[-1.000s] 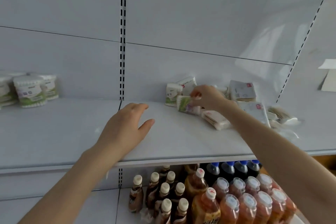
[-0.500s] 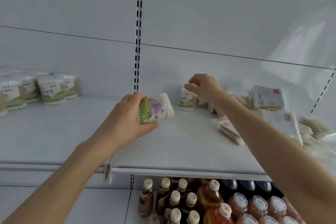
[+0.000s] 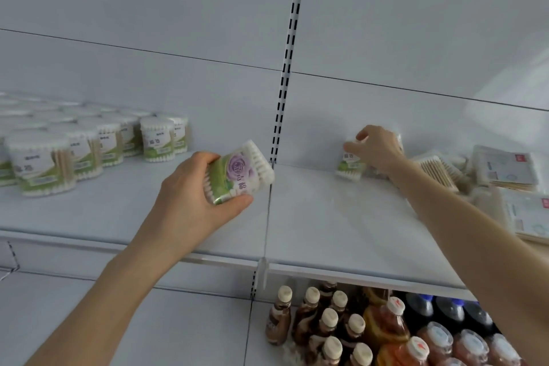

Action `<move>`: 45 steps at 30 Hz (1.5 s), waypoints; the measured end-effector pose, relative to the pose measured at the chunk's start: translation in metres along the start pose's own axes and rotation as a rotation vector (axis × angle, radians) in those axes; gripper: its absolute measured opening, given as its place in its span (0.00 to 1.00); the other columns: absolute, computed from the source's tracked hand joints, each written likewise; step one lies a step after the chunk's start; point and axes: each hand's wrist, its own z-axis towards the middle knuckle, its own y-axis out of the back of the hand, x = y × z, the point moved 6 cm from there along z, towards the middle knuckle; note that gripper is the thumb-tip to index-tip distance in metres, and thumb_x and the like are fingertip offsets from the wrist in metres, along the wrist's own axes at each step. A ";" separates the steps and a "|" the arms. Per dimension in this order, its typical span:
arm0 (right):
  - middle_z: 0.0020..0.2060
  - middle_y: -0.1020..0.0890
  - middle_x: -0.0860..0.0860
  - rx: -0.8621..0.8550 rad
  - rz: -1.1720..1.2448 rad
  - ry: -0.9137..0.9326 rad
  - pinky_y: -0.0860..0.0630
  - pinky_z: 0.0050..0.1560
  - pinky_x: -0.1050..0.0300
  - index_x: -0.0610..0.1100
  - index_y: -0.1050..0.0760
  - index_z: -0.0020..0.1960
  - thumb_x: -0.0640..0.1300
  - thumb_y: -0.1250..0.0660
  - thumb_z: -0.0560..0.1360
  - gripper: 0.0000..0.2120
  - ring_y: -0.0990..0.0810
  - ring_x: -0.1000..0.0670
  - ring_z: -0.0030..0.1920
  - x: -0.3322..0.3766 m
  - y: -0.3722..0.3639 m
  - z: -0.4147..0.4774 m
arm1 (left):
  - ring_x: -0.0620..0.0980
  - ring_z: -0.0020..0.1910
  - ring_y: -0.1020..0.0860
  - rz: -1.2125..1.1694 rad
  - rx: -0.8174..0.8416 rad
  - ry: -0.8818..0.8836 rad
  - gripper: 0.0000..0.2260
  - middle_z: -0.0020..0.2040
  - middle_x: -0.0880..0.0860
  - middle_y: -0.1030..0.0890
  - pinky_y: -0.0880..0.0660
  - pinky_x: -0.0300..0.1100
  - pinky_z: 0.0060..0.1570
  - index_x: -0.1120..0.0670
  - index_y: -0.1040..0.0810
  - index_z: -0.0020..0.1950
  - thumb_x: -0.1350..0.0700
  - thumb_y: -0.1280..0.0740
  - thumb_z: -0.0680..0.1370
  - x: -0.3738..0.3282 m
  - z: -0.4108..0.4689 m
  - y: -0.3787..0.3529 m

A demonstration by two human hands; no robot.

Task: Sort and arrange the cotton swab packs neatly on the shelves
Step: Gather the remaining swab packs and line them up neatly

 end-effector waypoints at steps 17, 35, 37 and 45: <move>0.49 0.22 0.56 0.271 0.487 0.385 0.29 0.41 0.72 0.49 0.25 0.51 0.44 0.27 0.69 0.12 0.24 0.55 0.47 0.266 -0.101 -0.091 | 0.37 0.46 0.26 -0.080 -0.059 0.074 0.26 0.44 0.39 0.24 0.25 0.38 0.40 0.40 0.31 0.51 0.33 0.29 0.58 0.100 -0.050 0.139; 0.58 0.25 0.45 0.226 0.233 0.367 0.34 0.44 0.61 0.43 0.25 0.57 0.47 0.30 0.73 0.15 0.28 0.51 0.52 0.308 -0.150 -0.096 | 0.39 0.46 0.27 -0.138 -0.046 0.084 0.25 0.48 0.43 0.26 0.31 0.26 0.41 0.46 0.30 0.53 0.44 0.25 0.61 0.132 -0.057 0.169; 0.58 0.25 0.46 0.246 0.220 0.373 0.34 0.48 0.60 0.43 0.25 0.58 0.48 0.30 0.73 0.17 0.27 0.50 0.56 0.309 -0.148 -0.097 | 0.39 0.46 0.26 -0.143 -0.047 0.081 0.25 0.48 0.44 0.26 0.31 0.26 0.41 0.47 0.30 0.53 0.43 0.25 0.61 0.130 -0.057 0.168; 0.41 0.18 0.51 0.212 0.608 0.331 0.22 0.52 0.53 0.43 0.23 0.47 0.45 0.35 0.76 0.06 0.18 0.54 0.43 0.310 -0.075 -0.142 | 0.44 0.44 0.27 -0.152 -0.121 0.049 0.25 0.47 0.47 0.26 0.29 0.32 0.39 0.51 0.30 0.51 0.41 0.27 0.61 0.112 -0.034 0.163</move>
